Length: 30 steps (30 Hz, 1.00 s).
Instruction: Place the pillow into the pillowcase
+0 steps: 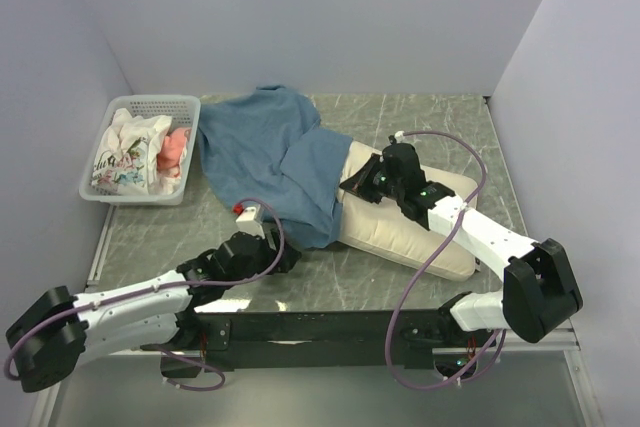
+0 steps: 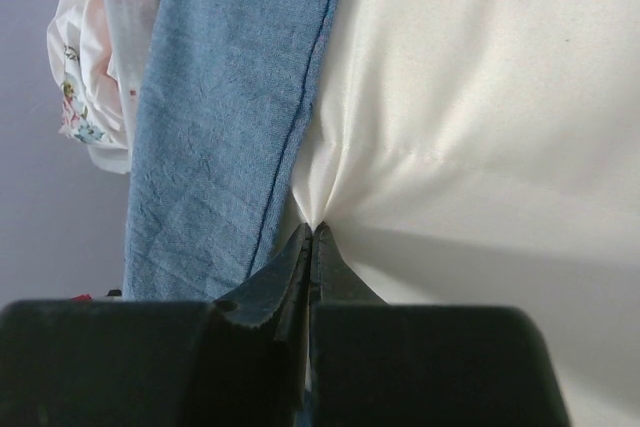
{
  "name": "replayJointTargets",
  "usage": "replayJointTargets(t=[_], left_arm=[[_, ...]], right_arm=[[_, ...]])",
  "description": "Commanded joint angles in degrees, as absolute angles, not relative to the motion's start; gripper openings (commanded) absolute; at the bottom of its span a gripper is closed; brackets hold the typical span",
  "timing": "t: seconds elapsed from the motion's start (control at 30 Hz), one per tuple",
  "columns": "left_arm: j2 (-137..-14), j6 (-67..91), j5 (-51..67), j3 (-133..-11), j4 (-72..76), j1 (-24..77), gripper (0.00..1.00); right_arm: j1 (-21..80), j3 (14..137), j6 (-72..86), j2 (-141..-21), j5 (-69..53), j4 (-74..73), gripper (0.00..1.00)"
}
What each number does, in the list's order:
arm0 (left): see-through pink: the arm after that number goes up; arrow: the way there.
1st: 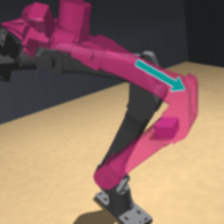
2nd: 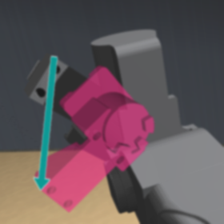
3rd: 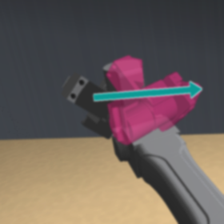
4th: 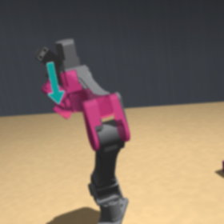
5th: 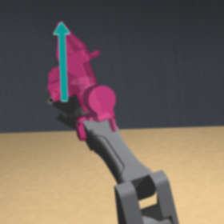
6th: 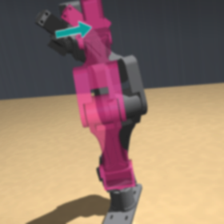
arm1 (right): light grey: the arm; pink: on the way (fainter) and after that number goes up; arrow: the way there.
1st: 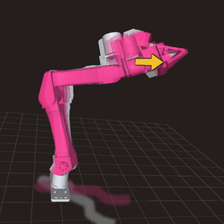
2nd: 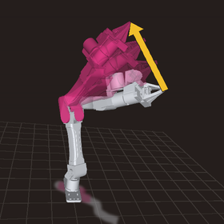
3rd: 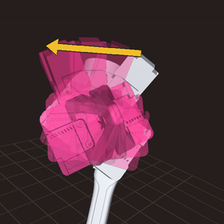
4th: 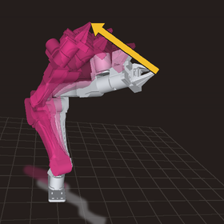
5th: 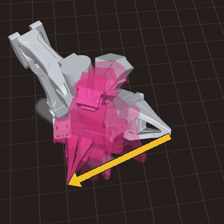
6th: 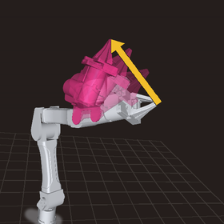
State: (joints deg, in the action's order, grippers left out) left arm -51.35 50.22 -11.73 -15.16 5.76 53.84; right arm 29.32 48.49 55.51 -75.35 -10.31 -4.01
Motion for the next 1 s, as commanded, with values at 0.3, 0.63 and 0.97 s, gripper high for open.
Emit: replayJointTargets(t=[0.3, 0.63, 0.97], left_arm=[[-63.71, 43.69, -9.16, -14.4, 40.78, 54.32, 0.42], [-68.11, 38.67, 12.79, -20.56, 37.97, 64.22, 0.01], [-64.97, 42.62, 20.5, -18.19, 42.1, 70.84, 0.22]], right_arm=[[29.0, 52.82, 57.04, -75.15, -12.39, 0.88, 0.0], [28.74, 53.44, 57.39, -75.67, -5.63, 1.76, 0.0], [29.18, 48.89, 58.27, -75.85, -2.02, 6.32, 0.0]])
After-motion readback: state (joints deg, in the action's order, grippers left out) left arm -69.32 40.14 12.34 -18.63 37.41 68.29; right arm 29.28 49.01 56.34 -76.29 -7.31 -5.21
